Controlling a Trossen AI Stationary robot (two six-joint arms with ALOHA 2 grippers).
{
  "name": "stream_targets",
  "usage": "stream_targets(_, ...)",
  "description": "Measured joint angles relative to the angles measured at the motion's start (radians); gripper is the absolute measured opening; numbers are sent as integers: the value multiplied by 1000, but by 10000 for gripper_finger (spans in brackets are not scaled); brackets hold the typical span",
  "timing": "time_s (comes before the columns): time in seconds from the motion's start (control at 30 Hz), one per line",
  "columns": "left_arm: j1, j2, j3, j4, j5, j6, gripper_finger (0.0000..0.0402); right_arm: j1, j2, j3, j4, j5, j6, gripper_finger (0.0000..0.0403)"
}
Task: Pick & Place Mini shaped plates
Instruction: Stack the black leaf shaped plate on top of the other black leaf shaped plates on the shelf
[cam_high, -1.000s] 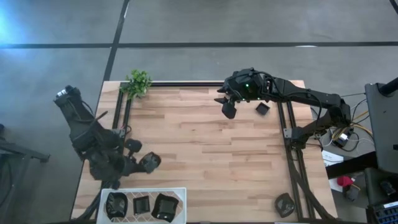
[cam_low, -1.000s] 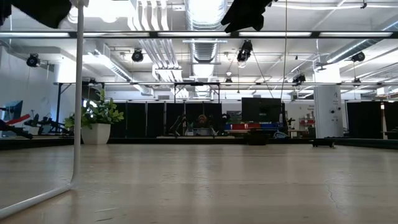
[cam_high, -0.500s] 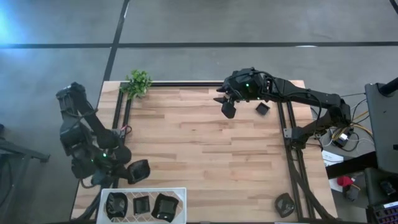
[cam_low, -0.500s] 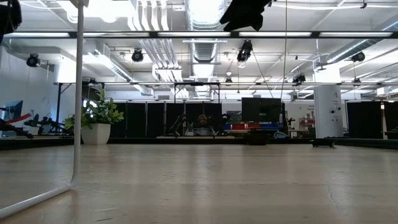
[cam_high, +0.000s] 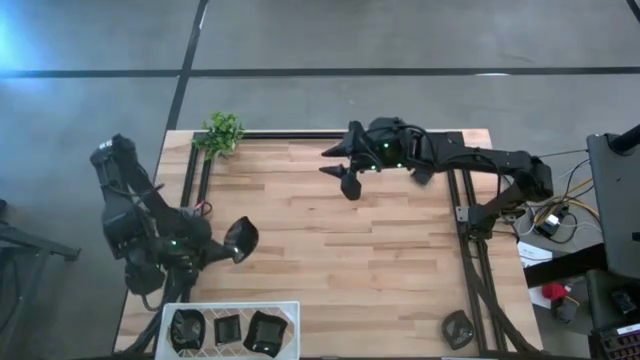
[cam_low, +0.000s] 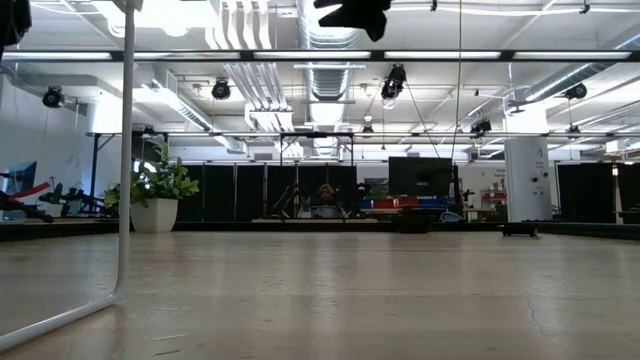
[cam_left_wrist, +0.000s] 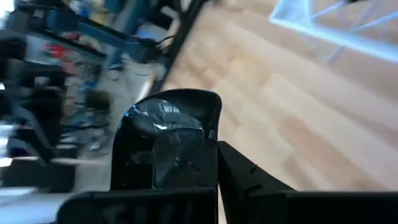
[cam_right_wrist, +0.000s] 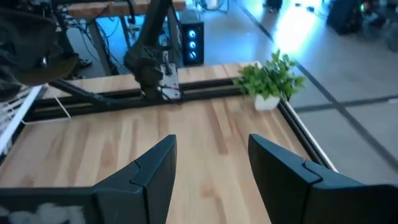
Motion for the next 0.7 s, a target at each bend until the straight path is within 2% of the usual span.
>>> stream_targets(0.2, 53, 85, 0, 6, -180, 47, 0, 22, 49, 0, 151, -124, 22, 194)
stream_targets(0.3, 93, 126, -1, 6, -245, 53, 0, 41, 67, 0, 218, -136, 47, 194)
stream_targets(0.43, 136, 161, -1, 6, -277, 6, 0, 62, 78, 2, 248, -136, 30, 194)
stream_targets(0.53, 144, 179, 0, 5, -239, -35, 0, 76, 75, 2, 248, -117, -8, 194)
stream_targets(0.7, 128, 180, 36, 4, -4, -77, 0, 80, 69, 2, 242, -119, -16, 194)
